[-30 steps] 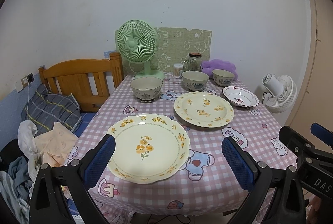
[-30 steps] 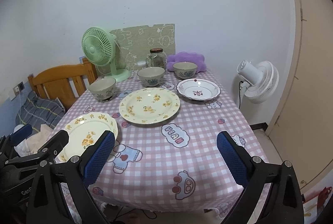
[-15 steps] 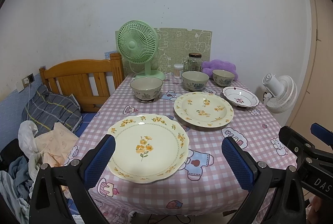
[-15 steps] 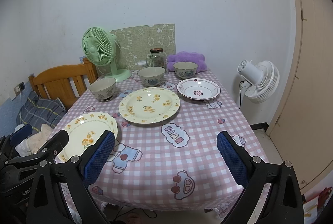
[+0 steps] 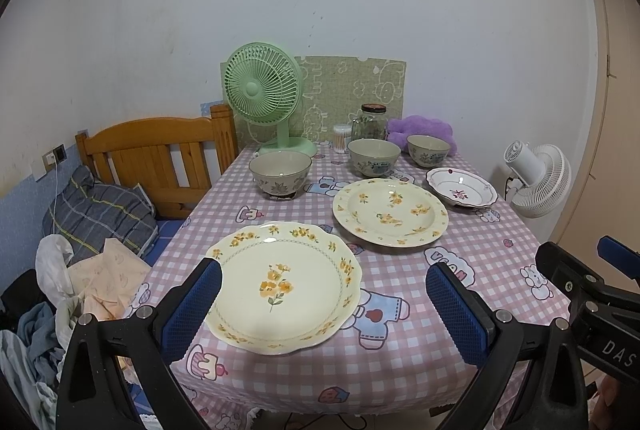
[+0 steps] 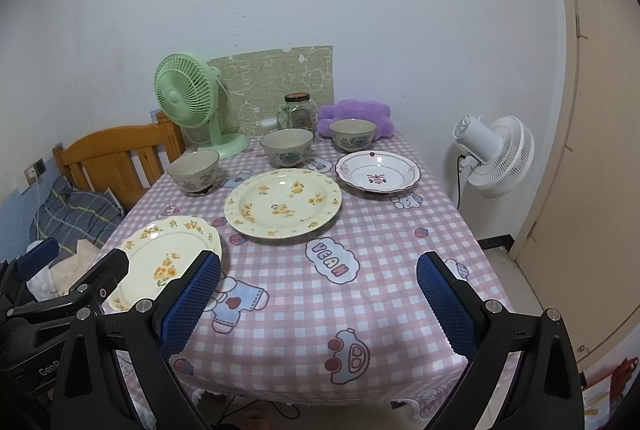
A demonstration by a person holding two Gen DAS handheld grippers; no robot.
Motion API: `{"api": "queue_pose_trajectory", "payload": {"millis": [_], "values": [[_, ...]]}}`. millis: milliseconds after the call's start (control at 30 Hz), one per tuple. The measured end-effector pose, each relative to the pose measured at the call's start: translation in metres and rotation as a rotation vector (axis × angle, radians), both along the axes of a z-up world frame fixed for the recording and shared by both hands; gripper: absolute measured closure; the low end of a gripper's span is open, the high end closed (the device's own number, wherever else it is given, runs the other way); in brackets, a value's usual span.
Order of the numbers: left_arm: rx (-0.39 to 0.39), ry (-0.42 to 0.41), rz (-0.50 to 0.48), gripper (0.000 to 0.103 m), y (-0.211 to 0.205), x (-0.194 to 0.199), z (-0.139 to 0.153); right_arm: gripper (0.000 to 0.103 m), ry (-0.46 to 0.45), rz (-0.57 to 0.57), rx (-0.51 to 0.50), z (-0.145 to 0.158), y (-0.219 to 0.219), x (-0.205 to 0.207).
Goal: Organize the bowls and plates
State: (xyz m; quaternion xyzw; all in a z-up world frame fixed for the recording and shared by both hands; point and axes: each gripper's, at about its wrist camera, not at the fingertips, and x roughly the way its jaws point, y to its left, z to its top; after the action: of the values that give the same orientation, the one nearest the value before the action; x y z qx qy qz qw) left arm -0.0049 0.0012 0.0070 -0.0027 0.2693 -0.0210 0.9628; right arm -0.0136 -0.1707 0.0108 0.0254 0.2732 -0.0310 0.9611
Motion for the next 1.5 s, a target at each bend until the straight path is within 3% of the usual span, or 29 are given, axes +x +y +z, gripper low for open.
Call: {"api": "queue_pose_trajectory", "payload": {"millis": [1033, 1500], "values": [[0.004, -0.005, 0.001, 0.001, -0.003, -0.001, -0.002, 0.004, 0.008, 0.001, 0.007, -0.002, -0.002, 0.004], [0.020, 0.068, -0.004, 0.009, 0.026, 0.044, -0.016, 0.005, 0.082, 0.020, 0.007, -0.014, 0.027, 0.045]]}}
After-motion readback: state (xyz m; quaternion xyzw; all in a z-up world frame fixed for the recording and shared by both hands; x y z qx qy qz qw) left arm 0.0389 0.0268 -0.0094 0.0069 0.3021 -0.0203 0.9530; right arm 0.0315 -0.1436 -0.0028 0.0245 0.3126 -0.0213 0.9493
